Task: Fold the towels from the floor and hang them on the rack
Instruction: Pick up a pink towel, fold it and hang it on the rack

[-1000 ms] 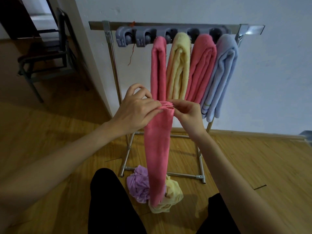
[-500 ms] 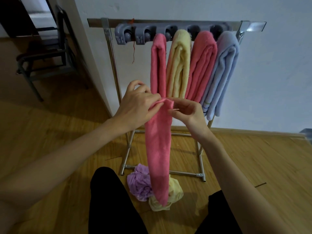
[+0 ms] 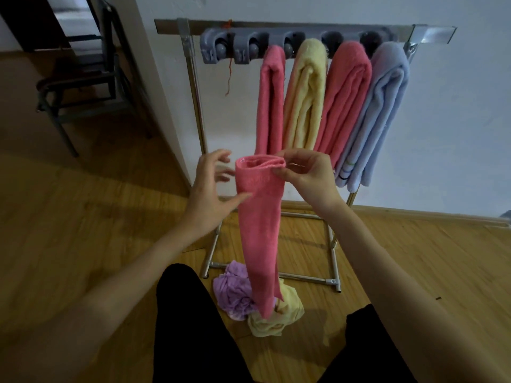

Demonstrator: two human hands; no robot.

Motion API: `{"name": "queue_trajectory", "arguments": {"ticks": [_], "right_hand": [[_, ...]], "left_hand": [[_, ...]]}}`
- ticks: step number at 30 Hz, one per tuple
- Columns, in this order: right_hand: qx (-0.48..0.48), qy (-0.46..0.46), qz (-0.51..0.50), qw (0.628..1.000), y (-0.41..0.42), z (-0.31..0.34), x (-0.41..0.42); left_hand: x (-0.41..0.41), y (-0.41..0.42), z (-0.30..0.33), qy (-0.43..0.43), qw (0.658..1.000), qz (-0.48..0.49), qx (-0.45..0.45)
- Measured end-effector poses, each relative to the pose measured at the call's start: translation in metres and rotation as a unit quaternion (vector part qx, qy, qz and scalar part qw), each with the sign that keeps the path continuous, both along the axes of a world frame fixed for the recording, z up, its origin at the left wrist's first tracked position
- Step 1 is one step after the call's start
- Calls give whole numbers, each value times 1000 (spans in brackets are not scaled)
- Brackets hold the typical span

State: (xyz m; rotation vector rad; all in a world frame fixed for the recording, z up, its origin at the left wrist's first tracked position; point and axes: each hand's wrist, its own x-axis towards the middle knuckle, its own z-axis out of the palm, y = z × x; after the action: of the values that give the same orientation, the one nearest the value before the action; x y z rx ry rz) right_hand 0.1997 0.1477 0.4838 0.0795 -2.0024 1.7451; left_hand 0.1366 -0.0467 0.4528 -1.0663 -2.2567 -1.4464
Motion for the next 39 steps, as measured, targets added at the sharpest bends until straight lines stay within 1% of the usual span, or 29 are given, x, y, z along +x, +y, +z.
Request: {"name": "queue_trajectory", "arguments": {"ticks": [1,2,4,5,6,7,9,12,14,15,17,20,22,23,24,25,27,29,31,33,34,35,36,37,38,39], "right_hand": [[-12,-5,-1,1000,-3,-1,-1],[-23,-9,-4,1000,-6,-1,-1],[-42,-16,-16,999,-11,-1,-2],[-48,-18,-25,998,-12,0,-2],[-53,-18,-35,998,-13,1,-2],[-59,-16,-47,997,-13,3,-2],[-84,-4,-74,994,-11,7,-1],[-145,5,-127,981,1,11,0],[-192,-4,-165,967,15,8,1],[-215,-13,-194,957,23,4,1],[-254,-32,-260,931,42,-13,0],[-295,-68,-338,891,64,-60,3],[-290,-125,-368,874,70,-95,6],[-289,-155,-376,867,69,-111,9],[-291,-183,-377,860,67,-126,12],[-295,-210,-373,854,63,-138,15],[-295,-263,-349,849,52,-165,22],[-287,-313,-313,850,40,-191,28],[-270,-371,-260,850,28,-212,38],[-204,-422,-187,863,18,-216,51],[-143,-432,-139,880,15,-213,56],[-72,-423,-88,899,13,-207,61],[-11,-396,-43,917,13,-199,65],[19,-360,0,933,12,-187,67],[17,-321,45,946,11,-174,68],[-8,-289,93,953,10,-161,68]], "left_hand": [[3,-2,-17,-83,996,1,10],[5,-3,-35,-171,985,-6,13],[5,-2,-69,-325,945,-22,8],[2,-2,-85,-375,926,-31,5],[-2,-2,-96,-408,912,-42,5],[-6,0,-104,-429,901,-58,8],[-13,7,-115,-449,890,-73,-13],[-14,18,-134,-448,884,-75,-107],[-9,22,-147,-469,865,-101,-145],[-7,23,-154,-484,857,-113,-138],[-4,22,-156,-502,853,-94,-108],[-11,17,-150,-488,866,-69,-87],[-14,15,-134,-480,871,-71,-71],[-15,17,-123,-480,872,-80,-53],[-15,18,-112,-469,878,-83,-54],[-17,20,-101,-453,885,-95,-47],[-18,23,-78,-404,905,-113,-63],[-16,27,-55,-349,920,-146,-104],[-13,30,-33,-303,919,-193,-164],[-7,33,-13,-252,914,-239,-209],[-5,33,-7,-247,906,-256,-228],[-2,34,0,-242,896,-277,-249],[-1,34,5,-234,886,-294,-272],[2,35,11,-227,876,-303,-299],[2,37,15,-222,866,-314,-320],[4,39,19,-220,857,-322,-338]]}}
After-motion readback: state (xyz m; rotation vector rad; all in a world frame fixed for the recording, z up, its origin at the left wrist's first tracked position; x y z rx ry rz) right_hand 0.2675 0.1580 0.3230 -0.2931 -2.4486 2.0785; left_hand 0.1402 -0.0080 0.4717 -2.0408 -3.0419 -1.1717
